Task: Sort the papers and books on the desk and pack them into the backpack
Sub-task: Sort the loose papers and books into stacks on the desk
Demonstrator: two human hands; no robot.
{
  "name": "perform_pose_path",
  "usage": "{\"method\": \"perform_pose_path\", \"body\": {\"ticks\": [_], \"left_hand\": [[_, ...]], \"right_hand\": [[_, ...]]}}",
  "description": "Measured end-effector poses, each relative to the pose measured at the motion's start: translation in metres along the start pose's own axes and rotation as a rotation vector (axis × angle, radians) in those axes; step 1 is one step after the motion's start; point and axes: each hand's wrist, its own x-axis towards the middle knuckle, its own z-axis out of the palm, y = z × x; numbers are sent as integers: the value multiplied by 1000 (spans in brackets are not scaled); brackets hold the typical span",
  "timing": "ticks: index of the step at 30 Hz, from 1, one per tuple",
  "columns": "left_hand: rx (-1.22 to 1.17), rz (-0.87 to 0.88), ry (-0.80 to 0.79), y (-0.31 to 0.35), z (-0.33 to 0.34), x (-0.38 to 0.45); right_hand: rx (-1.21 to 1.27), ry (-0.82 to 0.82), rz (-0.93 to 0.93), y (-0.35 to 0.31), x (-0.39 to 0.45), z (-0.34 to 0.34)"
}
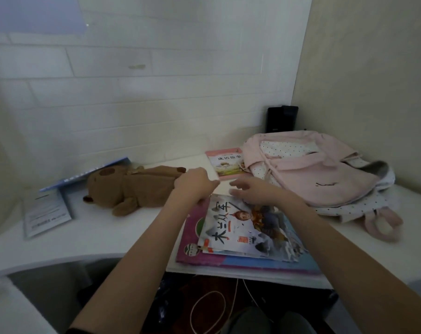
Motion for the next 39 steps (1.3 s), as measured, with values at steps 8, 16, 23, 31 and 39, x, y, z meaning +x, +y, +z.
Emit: {"method": "perform_pose_path", "body": {"ticks": [8, 16, 23, 31, 39], "left_hand": [[-850, -146, 5, 10, 33, 91], [-1387, -523, 135, 3, 75, 166], [-1651, -505, 3, 4, 67, 161], [-1681, -505, 248, -3, 73, 157], [-969, -237, 647, 8, 47, 128]], "right_hand": [[138, 163, 67, -10, 72, -6], [-154, 259, 172, 9, 130, 43], [-216, 472, 119, 2, 129, 36], [52, 662, -308, -9, 125, 35], [242, 650, -162, 8, 137, 41]]}}
